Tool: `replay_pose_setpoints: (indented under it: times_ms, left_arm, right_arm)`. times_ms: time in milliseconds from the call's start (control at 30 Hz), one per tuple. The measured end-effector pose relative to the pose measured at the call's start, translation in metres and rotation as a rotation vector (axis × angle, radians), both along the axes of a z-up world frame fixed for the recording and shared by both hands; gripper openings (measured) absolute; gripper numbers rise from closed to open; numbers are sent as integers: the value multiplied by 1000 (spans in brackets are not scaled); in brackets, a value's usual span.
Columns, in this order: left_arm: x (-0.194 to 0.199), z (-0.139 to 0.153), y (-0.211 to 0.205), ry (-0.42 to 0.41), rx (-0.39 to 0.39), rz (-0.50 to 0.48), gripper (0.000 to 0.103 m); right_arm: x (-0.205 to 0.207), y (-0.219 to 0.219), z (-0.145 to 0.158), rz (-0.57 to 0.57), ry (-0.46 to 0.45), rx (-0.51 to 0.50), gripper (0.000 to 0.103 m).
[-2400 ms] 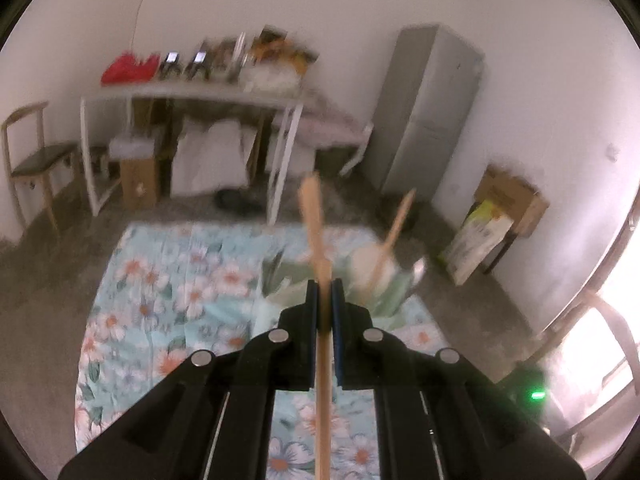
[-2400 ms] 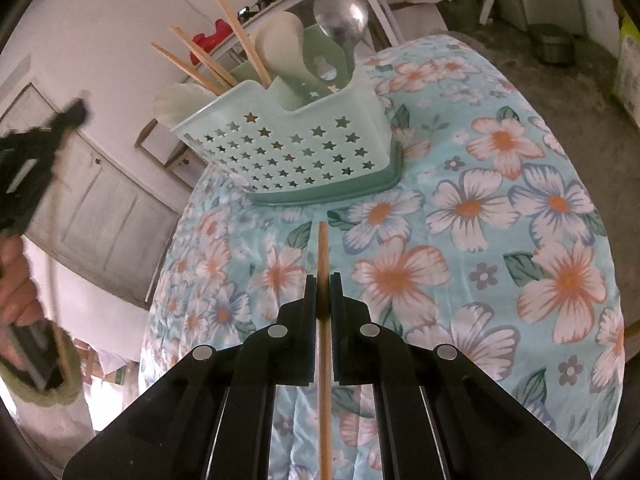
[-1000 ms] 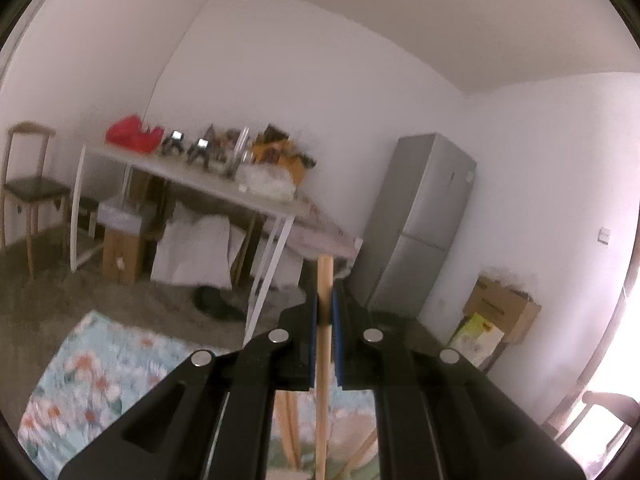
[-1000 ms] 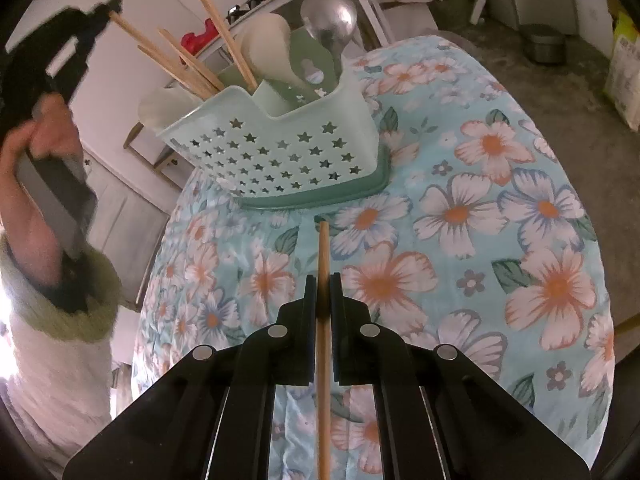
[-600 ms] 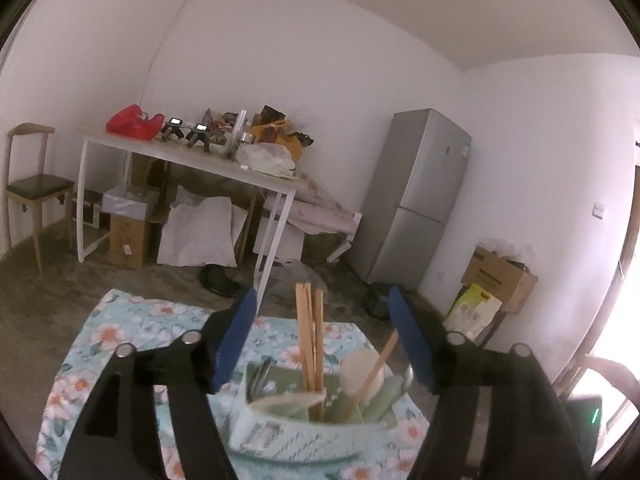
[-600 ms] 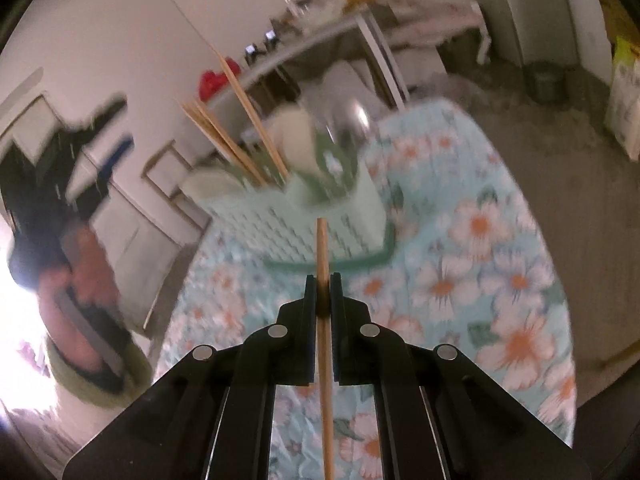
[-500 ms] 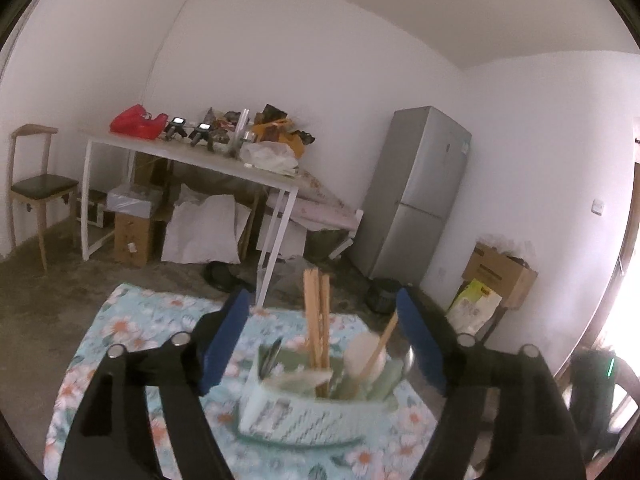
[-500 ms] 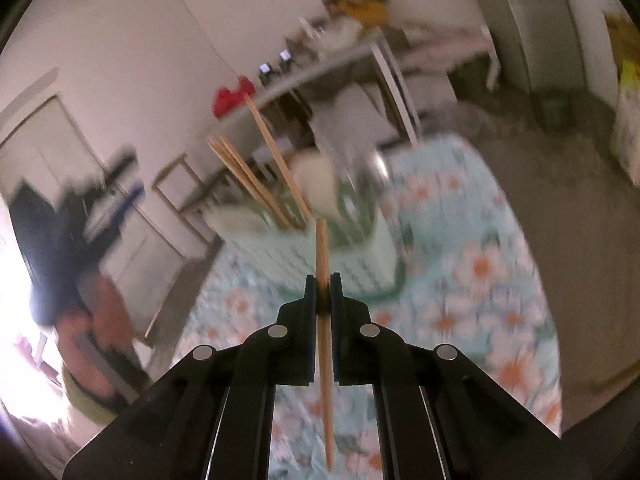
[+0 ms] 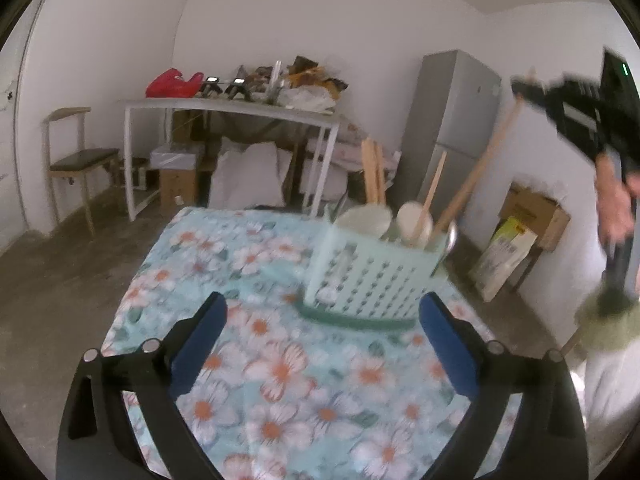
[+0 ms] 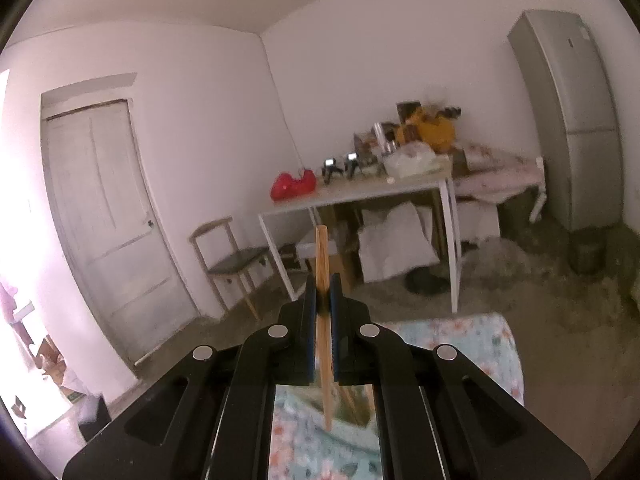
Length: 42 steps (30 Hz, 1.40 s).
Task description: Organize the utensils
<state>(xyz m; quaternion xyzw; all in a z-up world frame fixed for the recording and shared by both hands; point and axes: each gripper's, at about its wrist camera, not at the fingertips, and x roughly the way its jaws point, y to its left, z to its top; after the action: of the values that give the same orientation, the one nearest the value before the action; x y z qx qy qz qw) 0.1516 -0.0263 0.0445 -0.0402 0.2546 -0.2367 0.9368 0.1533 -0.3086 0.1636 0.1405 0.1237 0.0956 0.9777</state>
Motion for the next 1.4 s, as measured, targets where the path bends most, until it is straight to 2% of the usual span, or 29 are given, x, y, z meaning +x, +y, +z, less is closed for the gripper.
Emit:
replay_pose_setpoints:
  times_ms: [133,267,367,467,500,567,633,767,933,1033,1167,1267,1333,1400]
  left_arm:
    - [-7,-5,3,-8,28,23,97]
    - [-5,-5,3,-1,23,35,97]
    - [-3,-8,0,14,17,43,97]
    - [1,-11,-2,37,17,46,97]
    - [2,-11,-3,42,19,49,97]
    - [3,-14,-4,42,26,55,97]
    - [4,-15,-6,41,38,57,97]
    - [8,-18,-11,36,60,70,97]
    - [14,-18,-17,59,80,106,97]
    - [16,-18,-23,76,102,133,97]
    - [20,-21,-31,109,169,205,97]
    - [21,-23,-37,109,234,247,97]
    - [19,-21,-40,74,301,296,97]
    - [23,-21,-42,80,365,329,97]
  right_arm:
    - [16,4,0,-17,-23,-26,4]
    - [37,10,-25,-35,1,-46,4]
    - [53,16,-57,-41,59,-72,5]
    - [71,22,-87,-55,167,-132,5]
    - [71,22,-93,-63,187,-140,9]
    - [64,16,-93,-71,190,-121,24]
    - [49,12,-82,-85,133,-112,49]
    - [11,4,-60,-119,30,-116,59]
    - [-24,1,-68,-131,17,-95,67]
    - [-35,9,-92,-157,91,-101,71]
    - [-35,30,-141,-260,302,-172,76]
    - [-36,40,-177,-317,450,-165,80]
    - [-35,46,-190,-359,498,-189,83]
    - [-35,50,-194,-391,515,-214,84]
